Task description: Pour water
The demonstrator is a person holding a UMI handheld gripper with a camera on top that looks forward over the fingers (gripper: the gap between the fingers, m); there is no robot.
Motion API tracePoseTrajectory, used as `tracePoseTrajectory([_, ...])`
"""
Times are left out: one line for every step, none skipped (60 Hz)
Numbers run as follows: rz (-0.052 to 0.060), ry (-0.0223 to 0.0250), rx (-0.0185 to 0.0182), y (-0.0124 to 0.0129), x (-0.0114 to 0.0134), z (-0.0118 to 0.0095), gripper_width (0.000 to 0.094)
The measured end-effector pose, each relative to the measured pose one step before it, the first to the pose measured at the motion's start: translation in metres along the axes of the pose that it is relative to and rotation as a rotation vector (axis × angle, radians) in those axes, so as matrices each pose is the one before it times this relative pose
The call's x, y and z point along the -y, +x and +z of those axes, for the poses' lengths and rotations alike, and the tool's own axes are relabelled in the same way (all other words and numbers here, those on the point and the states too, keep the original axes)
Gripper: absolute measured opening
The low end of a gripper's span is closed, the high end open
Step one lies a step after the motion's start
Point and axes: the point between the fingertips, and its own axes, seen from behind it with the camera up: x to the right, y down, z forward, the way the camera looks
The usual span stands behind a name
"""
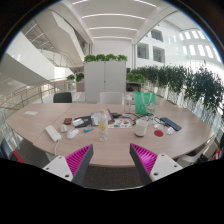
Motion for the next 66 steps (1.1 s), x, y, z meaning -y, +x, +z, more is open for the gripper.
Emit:
tracePoseTrajectory([0.007,0.00356,0.01323,-0.00358,-0.00196,0.00837,0.0837])
tracePoseTrajectory([0.0061,0.00515,0.01348,-0.0041,-0.00101,0.0092,0.0839])
tracePoseTrajectory([0.0041,0.00655,0.01139,-0.00293,-0.00102,0.00964,0.0839])
tracePoseTrajectory([0.0016,0.00806,0.00828,-0.00253,-0.0004,0.01045,0.0839])
tracePoseTrajectory([-0.0013,0.01016,0.00548,-0.00162,0.00011,0.01088,0.0841])
tracePoseTrajectory([-0.0036,0.01264,0.00321,-0.00104,0.00044,0.01113,0.084])
tracePoseTrajectory([-0.0053,0.01425,0.00182,-0.00103,0.0007,0.01164,0.0842])
tracePoseTrajectory([-0.0063,0.01498,0.00089,-0.00052,0.00042,0.01212,0.084])
tracePoseTrajectory([-0.0068,0.01443,-0.00033,-0.00037,0.00042,0.01245,0.0839])
tracePoseTrajectory([-0.0068,0.01268,-0.00064,-0.00065,-0.00036,0.01342,0.0841])
tracePoseTrajectory([-0.0056,0.01021,-0.0008,-0.00036,-0.00054,0.013,0.083])
tracePoseTrajectory([-0.0043,0.00762,0.00022,-0.00121,-0.00123,0.01346,0.0839])
tracePoseTrajectory([-0.0035,0.007,0.00213,-0.00172,-0.00165,0.01412,0.084])
tracePoseTrajectory([-0.0029,0.00635,0.00393,-0.00228,-0.00161,0.01417,0.0839])
tracePoseTrajectory([-0.0016,0.00531,0.00426,-0.0026,-0.0017,0.01346,0.0837])
tracePoseTrajectory([-0.0007,0.00444,0.00322,-0.00225,-0.00196,0.01343,0.0839])
tracePoseTrajectory([-0.0002,0.00378,0.00395,-0.00277,-0.0017,0.01373,0.0838])
tracePoseTrajectory([-0.0006,0.0033,0.00469,-0.00243,-0.00218,0.01364,0.0839])
tracePoseTrajectory([-0.0013,0.00321,0.0036,-0.00168,-0.00186,0.01321,0.0839])
tracePoseTrajectory([-0.001,0.00262,0.00155,-0.00159,-0.00178,0.01288,0.0838])
tracePoseTrajectory([-0.0015,0.00138,0.00113,-0.00138,-0.00166,0.01231,0.0838])
tracePoseTrajectory([-0.0029,0.00115,0.00172,-0.00159,-0.00178,0.0121,0.0837])
tracePoseTrajectory([-0.0026,0.00357,-0.00022,-0.00051,-0.00104,0.01181,0.0837])
tracePoseTrajectory([-0.0023,0.00523,-0.00354,0.00004,-0.00071,0.01061,0.0837])
tracePoseTrajectory([-0.0014,0.00419,-0.00416,0.00006,-0.00073,0.01006,0.0836])
tracePoseTrajectory([-0.0009,0.00538,-0.00364,0.0001,-0.00003,0.00966,0.0837])
tracePoseTrajectory([-0.0004,0.00649,-0.00337,0.00089,0.00064,0.00862,0.0836])
tracePoseTrajectory([0.0031,0.00647,-0.00266,0.00063,-0.0007,0.00841,0.0835])
tracePoseTrajectory([0.0014,0.0051,-0.00541,0.0008,0.00004,0.00812,0.0836])
tracePoseTrajectory([0.002,0.00477,-0.00525,0.00133,-0.00017,0.00765,0.0836])
tracePoseTrajectory([0.003,0.00299,-0.00482,0.00094,-0.00052,0.00759,0.0836])
tracePoseTrajectory([0.0034,0.00158,-0.00377,0.00069,-0.00081,0.00676,0.0835])
tracePoseTrajectory([0.0037,0.00099,-0.00296,0.00067,-0.00108,0.00663,0.0833])
tracePoseTrajectory([0.0027,0.00365,-0.00363,-0.00082,-0.00045,0.01057,0.0835])
tracePoseTrajectory([0.0051,0.0028,-0.0015,0.00031,0.0007,0.00329,0.0835])
tracePoseTrajectory([0.0056,0.0057,-0.00066,0.00035,0.00017,0.00568,0.0836])
tracePoseTrajectory([0.0054,0.00558,0.00126,-0.00078,0.00058,0.0049,0.0834])
tracePoseTrajectory([0.0033,0.00539,0.00328,-0.00116,0.00015,0.00454,0.0827])
tracePoseTrajectory([0.0012,0.00523,0.00324,-0.00114,-0.00026,0.00449,0.0813])
tracePoseTrajectory([-0.0004,0.00353,0.00041,0.00072,-0.00161,0.00609,0.0792])
tracePoseTrajectory([-0.0019,0.00017,0.00097,0.00032,-0.00284,0.00466,0.0752])
tracePoseTrajectory([-0.0024,-0.00796,-0.00052,0.00028,-0.00352,0.00359,0.0694])
tracePoseTrajectory([-0.0016,-0.01716,-0.00257,0.00053,-0.0059,0.00373,0.0603])
tracePoseTrajectory([0.0042,-0.02477,0.00153,-0.00086,-0.00808,0.00353,0.0536])
tracePoseTrajectory([0.0061,0.02458,-0.00256,0.00015,0.00457,0.00006,0.0536])
tracePoseTrajectory([0.0085,0.02622,-0.00621,0.00166,0.00553,0.00031,0.0535])
tracePoseTrajectory([0.0006,0.00169,-0.00449,0.00152,-0.00478,0.00401,0.0534])
tracePoseTrajectory([-0.0042,0.00853,-0.00206,-0.00037,0.00117,0.00057,0.0527])
tracePoseTrajectory([-0.0083,0.00877,0.00395,-0.00039,0.00116,0.0011,0.052])
tracePoseTrajectory([-0.0131,0.00958,0.00469,-0.00083,0.00106,0.0,0.052])
tracePoseTrajectory([-0.0089,0.00758,0.00343,-0.00093,0.00064,0.00014,0.052])
tracePoseTrajectory([-0.0013,0.00438,0.00017,0.00012,0.00003,0.00016,0.0506])
tracePoseTrajectory([0.0033,0.00205,-0.00184,0.00061,-0.00017,0.00055,0.0506])
tracePoseTrajectory([0.0076,0.00167,-0.00355,-0.00086,-0.00044,0.00091,0.0504])
tracePoseTrajectory([0.0104,-0.00257,-0.00282,0.00126,-0.00011,0.00067,0.048])
tracePoseTrajectory([0.0052,-0.00628,-0.00101,0.00074,-0.00069,0.00095,0.0477])
tracePoseTrajectory([-0.0015,-0.00696,-0.00099,0.00062,-0.0001,0.00098,0.0452])
tracePoseTrajectory([-0.0063,-0.00957,0.00107,-0.00007,-0.0005,0.00101,0.0444])
tracePoseTrajectory([-0.0032,-0.01083,0.00092,-0.00023,-0.0005,0.00059,0.0421])
tracePoseTrajectory([0.0016,-0.00768,0.00361,-0.00101,0.00026,0.00077,0.0411])
tracePoseTrajectory([0.0054,-0.00478,0.00108,-0.00053,-0.0018,0.00006,0.0403])
tracePoseTrajectory([0.0062,-0.0094,0.00066,0.00026,-0.00007,0.00059,0.0372])
tracePoseTrajectory([0.0097,-0.01006,-0.0001,0.0007,-0.00024,0.00075,0.0361])
tracePoseTrajectory([0.0137,-0.01331,0.00225,0.00024,-0.00075,0.00066,0.0372])
tracePoseTrajectory([0.0159,-0.01351,0.00773,-0.00046,0.0001,0.00055,0.0363])
tracePoseTrajectory([0.0181,-0.01622,0.012,-0.002,-0.00121,0.00044,0.0341])
